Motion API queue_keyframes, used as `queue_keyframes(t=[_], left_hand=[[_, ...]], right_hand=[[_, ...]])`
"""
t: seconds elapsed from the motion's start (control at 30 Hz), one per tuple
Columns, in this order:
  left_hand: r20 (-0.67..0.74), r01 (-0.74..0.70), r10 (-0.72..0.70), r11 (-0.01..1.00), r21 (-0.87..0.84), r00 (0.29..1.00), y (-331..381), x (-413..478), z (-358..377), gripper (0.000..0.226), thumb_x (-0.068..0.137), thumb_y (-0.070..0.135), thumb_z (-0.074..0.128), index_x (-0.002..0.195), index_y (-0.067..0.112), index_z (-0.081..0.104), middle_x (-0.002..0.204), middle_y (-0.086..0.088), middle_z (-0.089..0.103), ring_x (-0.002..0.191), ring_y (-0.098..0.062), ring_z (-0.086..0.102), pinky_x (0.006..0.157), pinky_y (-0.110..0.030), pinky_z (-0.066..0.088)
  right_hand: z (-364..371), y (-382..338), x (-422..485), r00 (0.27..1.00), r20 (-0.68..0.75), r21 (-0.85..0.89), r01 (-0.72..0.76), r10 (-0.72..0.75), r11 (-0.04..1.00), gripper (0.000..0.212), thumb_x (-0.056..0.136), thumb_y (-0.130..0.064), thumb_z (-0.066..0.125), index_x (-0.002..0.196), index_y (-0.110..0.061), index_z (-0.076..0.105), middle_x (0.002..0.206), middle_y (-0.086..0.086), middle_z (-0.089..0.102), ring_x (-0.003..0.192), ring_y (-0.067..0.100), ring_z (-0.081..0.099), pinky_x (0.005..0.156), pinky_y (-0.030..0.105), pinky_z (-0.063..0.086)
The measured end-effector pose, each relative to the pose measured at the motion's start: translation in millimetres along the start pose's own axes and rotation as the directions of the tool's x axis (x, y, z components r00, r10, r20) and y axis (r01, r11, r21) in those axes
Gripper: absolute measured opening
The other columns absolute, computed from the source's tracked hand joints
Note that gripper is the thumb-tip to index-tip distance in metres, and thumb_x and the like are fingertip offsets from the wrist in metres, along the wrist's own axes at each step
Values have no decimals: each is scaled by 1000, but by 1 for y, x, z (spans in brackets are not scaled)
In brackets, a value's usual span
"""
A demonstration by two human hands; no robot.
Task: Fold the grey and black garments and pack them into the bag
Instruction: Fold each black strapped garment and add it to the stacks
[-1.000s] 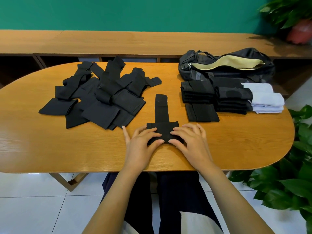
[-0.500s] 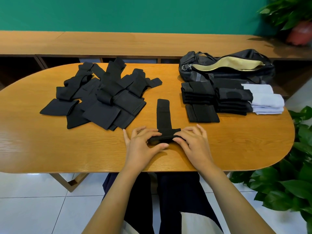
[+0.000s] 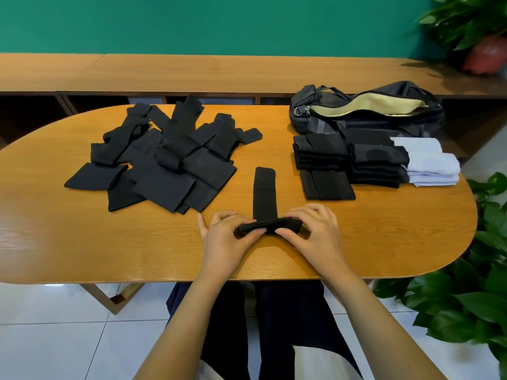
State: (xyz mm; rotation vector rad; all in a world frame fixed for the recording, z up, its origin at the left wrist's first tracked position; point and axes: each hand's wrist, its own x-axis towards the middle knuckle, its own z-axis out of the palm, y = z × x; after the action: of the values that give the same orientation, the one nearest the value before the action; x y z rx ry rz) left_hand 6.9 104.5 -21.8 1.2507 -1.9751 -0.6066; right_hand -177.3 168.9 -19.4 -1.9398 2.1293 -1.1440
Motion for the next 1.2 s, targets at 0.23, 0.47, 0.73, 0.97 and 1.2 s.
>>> queue_keyframes(t=[0.23,0.47,0.73,0.97,1.2], left_hand=[[-59,42,-44,999,-35,997,1,-2,-1,46,73,66,54,89,26,72,88,22,58,104,0,46,119,-48,-4],[-87,86,-88,996,-30,992,2,-2,-2,38,81,61,53,78,25,66,81,18,57,102,-6,48,119,-47,-1],[-130,93,-95,995,-22,987,-1,-2,0,14,87,38,66,94,27,69,86,15,61,102,-4,48,119,-51,-2],[-169,95,-101,995,-40,980,-1,-2,1,24,84,38,69,106,32,61,69,15,60,99,-5,53,119,-49,3],[-163,103,-100,995,7,982,-1,-3,2,35,84,36,70,115,30,56,67,13,59,97,-4,54,118,-47,9]], right_hand=[[-1,1,-1,983,6,-7,-185,185,983,59,77,-69,43,97,-23,74,103,-3,61,117,22,44,102,50,38],[-4,-2,-1,990,32,2,-140,140,990,50,79,-63,53,102,-23,72,102,-14,50,108,1,31,98,32,28],[0,10,-2,970,16,111,-242,241,964,31,88,-47,55,97,-20,68,93,-7,58,107,22,50,87,30,33],[-1,7,-1,969,-40,122,-238,244,964,36,88,-43,61,118,-23,64,91,-12,61,109,18,52,101,38,37],[-1,4,-1,983,-48,69,-173,176,983,43,87,-44,60,126,-25,60,78,-16,62,95,9,54,106,38,32]])
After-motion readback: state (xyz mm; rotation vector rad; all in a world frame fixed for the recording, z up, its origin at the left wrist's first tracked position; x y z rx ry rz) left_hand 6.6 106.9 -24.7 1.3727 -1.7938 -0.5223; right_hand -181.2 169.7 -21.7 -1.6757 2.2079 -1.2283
